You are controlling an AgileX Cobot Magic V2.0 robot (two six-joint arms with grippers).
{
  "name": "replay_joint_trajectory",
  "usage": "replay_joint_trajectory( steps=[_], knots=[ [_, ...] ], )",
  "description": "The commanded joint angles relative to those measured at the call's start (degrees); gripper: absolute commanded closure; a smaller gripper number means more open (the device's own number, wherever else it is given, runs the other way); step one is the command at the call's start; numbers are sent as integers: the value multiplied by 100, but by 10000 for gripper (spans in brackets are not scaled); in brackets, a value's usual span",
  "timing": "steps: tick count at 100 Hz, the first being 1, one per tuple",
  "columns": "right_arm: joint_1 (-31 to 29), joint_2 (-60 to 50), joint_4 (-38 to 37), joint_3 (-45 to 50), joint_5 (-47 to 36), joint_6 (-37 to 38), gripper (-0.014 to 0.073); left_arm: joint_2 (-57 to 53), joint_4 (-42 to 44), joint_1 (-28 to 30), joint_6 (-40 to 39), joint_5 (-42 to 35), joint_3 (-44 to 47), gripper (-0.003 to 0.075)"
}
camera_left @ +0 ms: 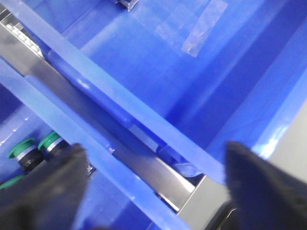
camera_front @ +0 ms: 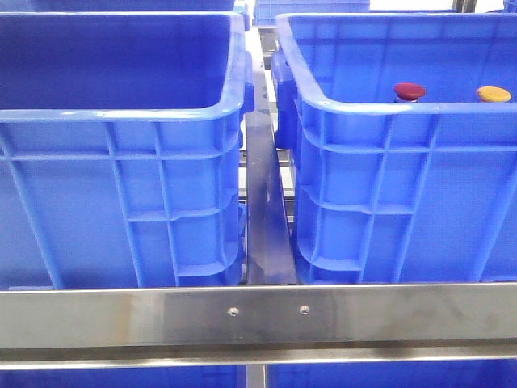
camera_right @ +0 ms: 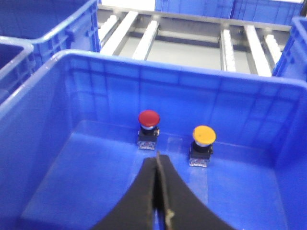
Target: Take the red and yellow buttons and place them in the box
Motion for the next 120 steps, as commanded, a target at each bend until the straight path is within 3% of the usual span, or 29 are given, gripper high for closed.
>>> replay_joint_trajectory(
  steps=[1, 23, 83, 102, 120],
  knots=[
    [-42, -85, 64, -135, -176, -71, 662, -430, -88, -50, -10, -506, 11, 384],
    [-42, -86, 64, -135, -127, -71, 662, -1221, -28, -50, -10, -1226, 1007, 738],
    [-42, -86, 66, -135, 110, -71, 662, -4078, 10, -50, -10, -2970, 4230, 740],
    [-42, -86, 66, -135, 136, -71, 662, -4962, 49, -50, -10, -3146, 5216, 740],
    [-42, -86, 71, -135, 133, -71, 662, -5608, 180, 8, -21, -2782, 5820, 740]
  ],
)
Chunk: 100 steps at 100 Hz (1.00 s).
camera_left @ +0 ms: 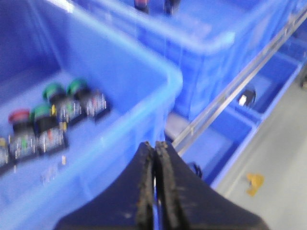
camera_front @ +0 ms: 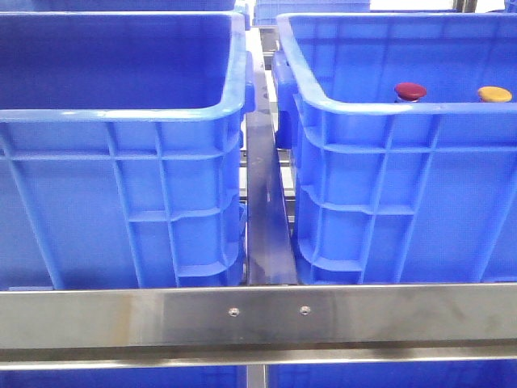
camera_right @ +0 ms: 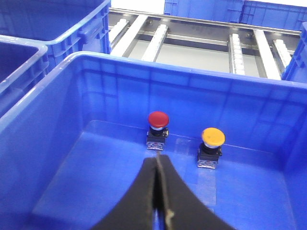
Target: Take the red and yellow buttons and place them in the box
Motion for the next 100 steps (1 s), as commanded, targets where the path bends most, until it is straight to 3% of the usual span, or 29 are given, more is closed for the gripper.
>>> replay_joint_trajectory(
  steps=[1, 38, 76, 86, 100],
  knots=[
    [-42, -19, 71, -148, -83, -71, 662, -318, 30, 29, -30, -308, 54, 740],
    [-42, -19, 71, -148, -63, -71, 662, -1932, 169, 1070, -72, -298, 847, 740],
    [-42, -19, 71, -148, 61, -71, 662, -3077, 169, 3050, -707, -370, 1663, 740],
    [-42, -19, 71, -148, 136, -71, 662, -3178, 105, 3665, -707, -712, 2077, 740],
    [-42, -19, 71, -148, 181, -71, 662, -3261, -92, 4349, -707, -1993, 2778, 740]
  ],
)
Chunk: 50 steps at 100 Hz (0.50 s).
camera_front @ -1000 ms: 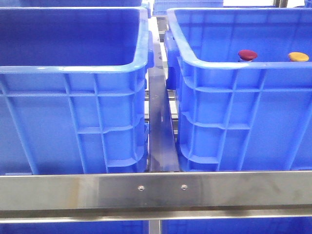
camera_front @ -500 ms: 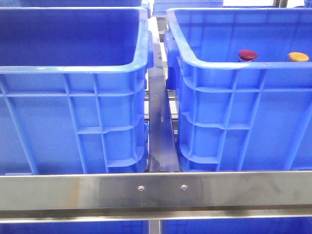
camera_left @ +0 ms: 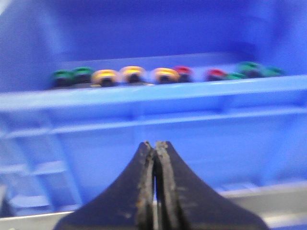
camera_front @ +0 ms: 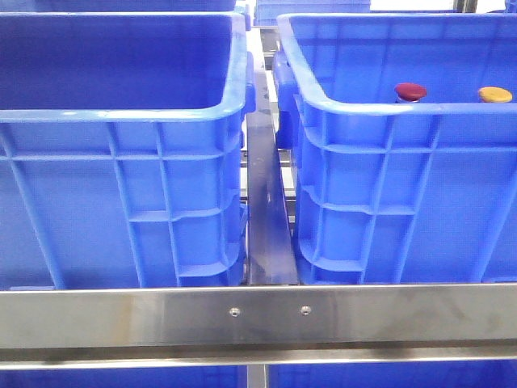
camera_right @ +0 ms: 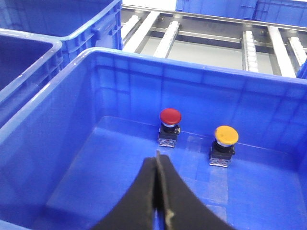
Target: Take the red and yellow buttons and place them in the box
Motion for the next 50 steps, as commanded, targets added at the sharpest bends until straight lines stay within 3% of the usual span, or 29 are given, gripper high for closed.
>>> replay_joint_trajectory(
  steps=[1, 10, 15, 24, 50],
  knots=[
    [-33, -19, 83, -148, -67, -71, 662, -2, -138, 349, -85, -1368, 264, 740],
    [-33, -19, 83, -148, -67, -71, 662, -70, -138, 609, -85, -2051, 694, 740],
    [-33, -19, 83, -148, -67, -71, 662, -138, -138, 713, -85, -1545, 638, 740],
    [-33, -19, 83, -148, -58, -71, 662, -294, -138, 819, -85, -1352, 674, 740],
    [-33, -13, 83, -148, -29, -71, 662, -285, -138, 857, -85, -1325, 674, 740]
  ],
)
